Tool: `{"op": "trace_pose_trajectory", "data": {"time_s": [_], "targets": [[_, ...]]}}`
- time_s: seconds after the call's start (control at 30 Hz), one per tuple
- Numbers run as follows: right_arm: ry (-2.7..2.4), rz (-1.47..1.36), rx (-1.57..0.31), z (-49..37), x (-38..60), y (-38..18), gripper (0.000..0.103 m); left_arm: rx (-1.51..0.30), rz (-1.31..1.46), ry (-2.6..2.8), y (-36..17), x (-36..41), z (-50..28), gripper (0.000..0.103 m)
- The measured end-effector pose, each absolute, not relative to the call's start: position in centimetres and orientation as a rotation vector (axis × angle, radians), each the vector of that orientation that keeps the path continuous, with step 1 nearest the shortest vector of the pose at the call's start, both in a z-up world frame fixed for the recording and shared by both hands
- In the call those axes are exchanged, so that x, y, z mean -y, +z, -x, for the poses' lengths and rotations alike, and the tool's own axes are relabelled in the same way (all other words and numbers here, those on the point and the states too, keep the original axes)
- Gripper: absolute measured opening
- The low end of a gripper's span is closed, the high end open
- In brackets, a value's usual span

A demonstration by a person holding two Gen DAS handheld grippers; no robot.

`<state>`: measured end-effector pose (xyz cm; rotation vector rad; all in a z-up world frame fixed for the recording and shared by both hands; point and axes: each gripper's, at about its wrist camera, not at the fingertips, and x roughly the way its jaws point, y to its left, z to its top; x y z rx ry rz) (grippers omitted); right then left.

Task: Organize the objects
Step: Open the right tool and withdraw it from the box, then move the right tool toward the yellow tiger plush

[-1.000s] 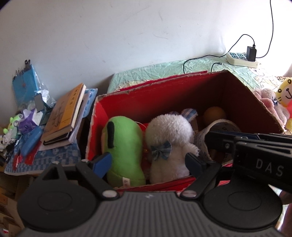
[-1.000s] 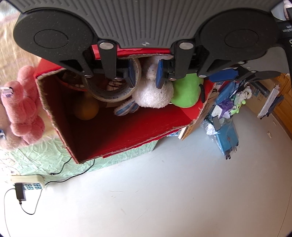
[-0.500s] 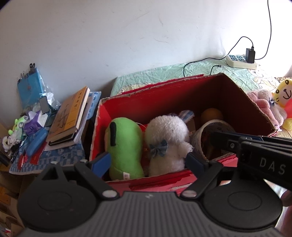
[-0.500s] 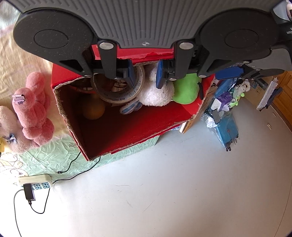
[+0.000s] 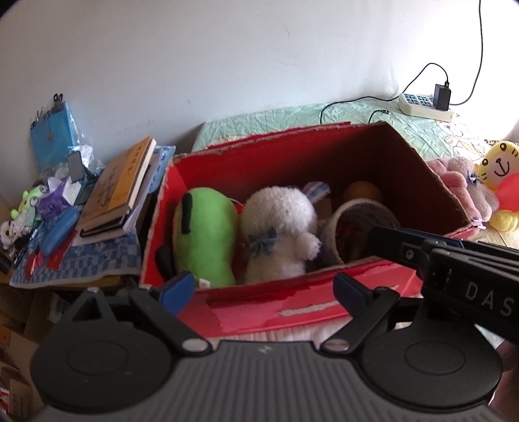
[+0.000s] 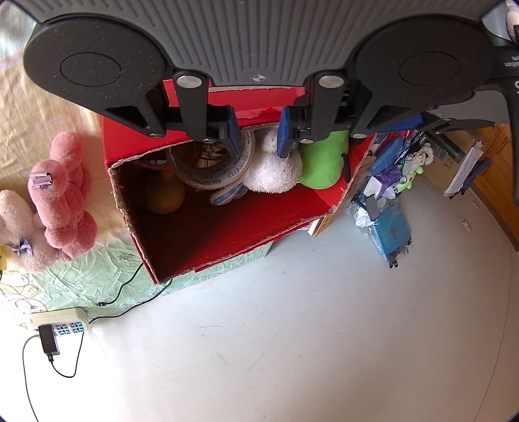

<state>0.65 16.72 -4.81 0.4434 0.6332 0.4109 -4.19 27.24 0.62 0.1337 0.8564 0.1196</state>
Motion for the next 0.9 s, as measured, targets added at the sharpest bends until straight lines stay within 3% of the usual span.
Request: {"op": "trace_pose_trajectory", "data": {"time_s": [0.9], "targets": [[0.440,-0.441,-0.730,1.2,-3.3,-6.7,0.027,-0.963,-0.143,0.055,-2.0,-12.1,4.7,0.093]]}}
